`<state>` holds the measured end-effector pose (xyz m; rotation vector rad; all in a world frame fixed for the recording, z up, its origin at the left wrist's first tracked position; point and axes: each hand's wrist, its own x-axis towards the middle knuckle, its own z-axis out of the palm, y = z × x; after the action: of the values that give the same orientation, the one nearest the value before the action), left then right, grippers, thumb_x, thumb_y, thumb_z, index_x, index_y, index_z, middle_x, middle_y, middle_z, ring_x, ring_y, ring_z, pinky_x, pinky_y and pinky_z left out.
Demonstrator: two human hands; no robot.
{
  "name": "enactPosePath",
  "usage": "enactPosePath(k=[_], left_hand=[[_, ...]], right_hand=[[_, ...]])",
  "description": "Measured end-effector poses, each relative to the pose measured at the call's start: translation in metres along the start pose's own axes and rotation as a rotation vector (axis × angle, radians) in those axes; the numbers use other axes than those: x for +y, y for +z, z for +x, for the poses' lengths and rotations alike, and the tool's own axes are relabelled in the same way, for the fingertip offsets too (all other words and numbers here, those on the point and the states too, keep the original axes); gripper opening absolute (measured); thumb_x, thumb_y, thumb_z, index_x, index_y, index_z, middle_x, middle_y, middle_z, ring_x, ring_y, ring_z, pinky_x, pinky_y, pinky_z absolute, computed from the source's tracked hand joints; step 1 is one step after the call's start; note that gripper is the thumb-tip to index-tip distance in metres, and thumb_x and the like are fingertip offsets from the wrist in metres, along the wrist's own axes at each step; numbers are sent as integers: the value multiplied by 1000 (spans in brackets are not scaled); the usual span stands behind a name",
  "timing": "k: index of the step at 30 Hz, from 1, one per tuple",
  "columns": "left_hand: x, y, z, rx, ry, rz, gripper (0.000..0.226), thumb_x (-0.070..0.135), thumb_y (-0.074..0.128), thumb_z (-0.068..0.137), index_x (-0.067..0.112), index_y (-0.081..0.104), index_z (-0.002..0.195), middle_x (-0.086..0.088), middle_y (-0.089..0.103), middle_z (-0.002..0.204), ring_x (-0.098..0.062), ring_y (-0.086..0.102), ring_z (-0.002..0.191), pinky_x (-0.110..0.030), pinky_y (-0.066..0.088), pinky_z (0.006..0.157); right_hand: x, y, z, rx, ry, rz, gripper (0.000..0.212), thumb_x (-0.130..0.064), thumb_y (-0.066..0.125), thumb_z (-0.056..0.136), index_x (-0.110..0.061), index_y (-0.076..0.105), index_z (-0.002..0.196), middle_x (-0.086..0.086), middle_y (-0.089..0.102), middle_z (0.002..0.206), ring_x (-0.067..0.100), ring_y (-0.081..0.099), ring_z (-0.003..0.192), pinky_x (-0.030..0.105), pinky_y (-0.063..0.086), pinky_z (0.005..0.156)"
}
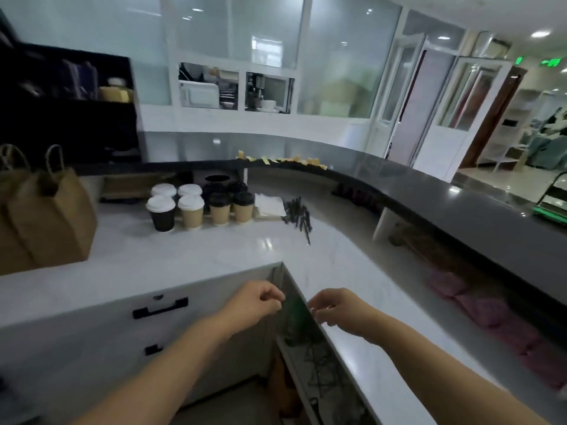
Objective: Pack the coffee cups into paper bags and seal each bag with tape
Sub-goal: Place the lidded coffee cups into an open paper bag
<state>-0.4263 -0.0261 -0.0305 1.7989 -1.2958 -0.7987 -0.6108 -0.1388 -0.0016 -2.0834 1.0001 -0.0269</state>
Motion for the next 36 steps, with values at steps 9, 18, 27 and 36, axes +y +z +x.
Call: enactPosePath(k=[9, 18, 27, 36], left_hand=[[-49, -74, 12, 265, -198, -35, 15, 17, 65, 85, 33, 64, 84, 10, 68, 79, -6, 65, 79, -26, 53, 78], [-69, -109, 35, 501, -352, -123, 11, 17, 65, 86, 26, 67, 91, 6, 70, 91, -6, 67, 82, -23, 54, 76], [-105, -125, 31, 666, -436, -233, 14, 8, 67, 84, 22, 68, 87, -1, 73, 83, -8, 69, 77, -23, 54, 74], [-143, -183, 16, 796, -467, -294, 18, 6, 61, 87, 22, 67, 86, -2, 72, 85, -15, 68, 80, -26, 54, 74]], right_hand=[[-71, 19, 107, -193, -246, -83, 26, -10, 58, 91, -14, 64, 116, 2, 65, 111, 8, 60, 94, 10, 48, 73], [-106, 9, 202, -346, -344, -91, 24, -12, 57, 92, -17, 63, 114, 3, 67, 110, 12, 65, 91, 21, 53, 79], [-129, 41, 263, -457, -405, -62, 19, -9, 56, 91, -15, 64, 106, 11, 69, 105, 18, 64, 89, 28, 54, 81], [-186, 95, 297, -545, -449, -39, 15, -7, 54, 92, -17, 64, 100, 12, 68, 106, 9, 63, 81, 21, 50, 74]])
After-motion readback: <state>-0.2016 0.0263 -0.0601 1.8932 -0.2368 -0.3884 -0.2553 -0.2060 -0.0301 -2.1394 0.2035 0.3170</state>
